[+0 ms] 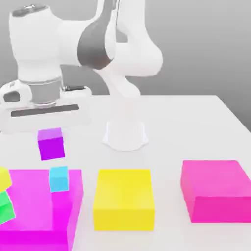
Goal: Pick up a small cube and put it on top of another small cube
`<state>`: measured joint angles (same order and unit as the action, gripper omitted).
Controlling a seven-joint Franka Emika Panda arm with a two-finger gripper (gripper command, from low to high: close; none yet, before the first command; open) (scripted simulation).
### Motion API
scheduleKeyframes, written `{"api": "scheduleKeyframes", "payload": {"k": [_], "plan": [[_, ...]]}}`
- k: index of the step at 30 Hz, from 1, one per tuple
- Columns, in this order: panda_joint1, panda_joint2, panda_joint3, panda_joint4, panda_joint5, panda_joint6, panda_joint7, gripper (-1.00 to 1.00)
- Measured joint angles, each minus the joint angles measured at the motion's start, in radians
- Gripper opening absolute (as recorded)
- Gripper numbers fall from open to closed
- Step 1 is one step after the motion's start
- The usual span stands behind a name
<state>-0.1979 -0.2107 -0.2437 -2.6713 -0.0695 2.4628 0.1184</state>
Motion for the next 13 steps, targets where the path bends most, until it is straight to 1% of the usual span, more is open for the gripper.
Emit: {"api": "scheduleKeyframes", "payload": {"k": [1, 2, 9, 13], "plan": [[0.005, 0.029, -0.005, -0.009, 0.005, 0.038, -0.004, -1.0], [0.007, 0.058, -0.007, -0.018, 0.009, 0.075, -0.008, 1.0], [0.007, 0.063, -0.007, -0.02, 0.009, 0.083, -0.008, 1.0], [-0.002, -0.043, 0.004, 0.013, -0.015, -0.054, 0.011, 1.0]]}}
